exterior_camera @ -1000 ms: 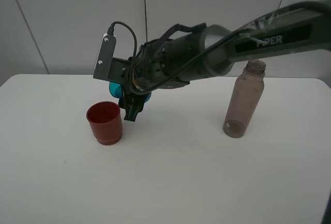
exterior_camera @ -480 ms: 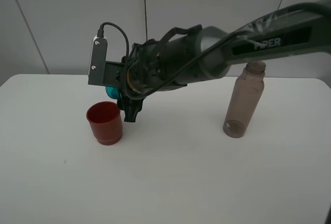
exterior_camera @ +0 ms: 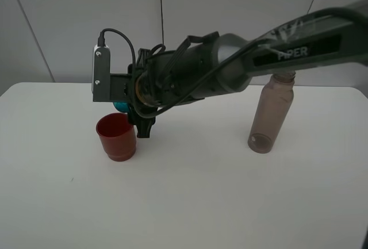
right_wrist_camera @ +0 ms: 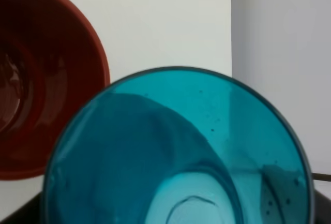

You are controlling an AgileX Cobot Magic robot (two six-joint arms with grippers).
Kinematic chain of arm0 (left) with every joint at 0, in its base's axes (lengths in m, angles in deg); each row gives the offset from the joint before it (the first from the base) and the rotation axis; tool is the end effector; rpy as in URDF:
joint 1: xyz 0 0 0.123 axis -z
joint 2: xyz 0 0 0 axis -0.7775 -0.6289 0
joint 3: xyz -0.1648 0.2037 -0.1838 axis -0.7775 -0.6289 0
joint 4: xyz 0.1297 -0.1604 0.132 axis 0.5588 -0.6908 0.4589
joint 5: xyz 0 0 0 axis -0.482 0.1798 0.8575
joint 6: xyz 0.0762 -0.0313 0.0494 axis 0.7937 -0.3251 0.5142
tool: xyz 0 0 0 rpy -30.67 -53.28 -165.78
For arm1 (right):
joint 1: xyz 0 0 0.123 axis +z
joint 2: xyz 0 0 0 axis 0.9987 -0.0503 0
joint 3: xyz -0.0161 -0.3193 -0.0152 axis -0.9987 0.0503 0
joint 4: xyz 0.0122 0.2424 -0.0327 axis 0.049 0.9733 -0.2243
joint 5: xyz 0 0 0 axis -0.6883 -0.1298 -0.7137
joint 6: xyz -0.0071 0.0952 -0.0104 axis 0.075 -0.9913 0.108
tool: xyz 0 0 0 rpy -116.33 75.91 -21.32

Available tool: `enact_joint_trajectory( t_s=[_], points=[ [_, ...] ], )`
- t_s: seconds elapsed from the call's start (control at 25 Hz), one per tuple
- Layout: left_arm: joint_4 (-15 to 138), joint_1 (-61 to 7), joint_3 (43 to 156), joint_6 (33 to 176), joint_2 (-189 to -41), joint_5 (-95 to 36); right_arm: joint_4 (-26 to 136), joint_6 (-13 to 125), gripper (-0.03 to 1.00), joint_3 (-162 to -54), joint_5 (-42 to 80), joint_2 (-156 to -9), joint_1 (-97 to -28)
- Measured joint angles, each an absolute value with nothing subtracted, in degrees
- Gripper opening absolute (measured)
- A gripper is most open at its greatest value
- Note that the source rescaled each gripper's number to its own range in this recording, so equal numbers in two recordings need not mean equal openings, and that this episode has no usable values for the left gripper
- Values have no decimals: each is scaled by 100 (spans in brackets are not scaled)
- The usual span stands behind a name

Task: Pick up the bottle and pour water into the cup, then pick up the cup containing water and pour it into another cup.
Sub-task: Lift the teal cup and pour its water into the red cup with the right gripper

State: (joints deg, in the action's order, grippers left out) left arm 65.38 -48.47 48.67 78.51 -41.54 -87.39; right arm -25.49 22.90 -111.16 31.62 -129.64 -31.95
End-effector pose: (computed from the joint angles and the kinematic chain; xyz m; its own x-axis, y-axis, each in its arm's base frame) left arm -0.0459 -0.0120 0.2721 -0.4455 0.0882 -0.8910 0.2041 0.9789 -0.0052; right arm 0.3036 0.3766 0.2154 0.3609 -0.9134 -0.1883 -0.6043 -0.0753 -0.7932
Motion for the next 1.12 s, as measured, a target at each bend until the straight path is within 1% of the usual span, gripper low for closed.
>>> enact_joint_trajectory(
  t_s=[1.12],
  points=[
    [6538, -4847, 4867, 7851, -4154, -8739, -3609, 2290, 9, -11122, 3230, -13002, -3195]
  ],
)
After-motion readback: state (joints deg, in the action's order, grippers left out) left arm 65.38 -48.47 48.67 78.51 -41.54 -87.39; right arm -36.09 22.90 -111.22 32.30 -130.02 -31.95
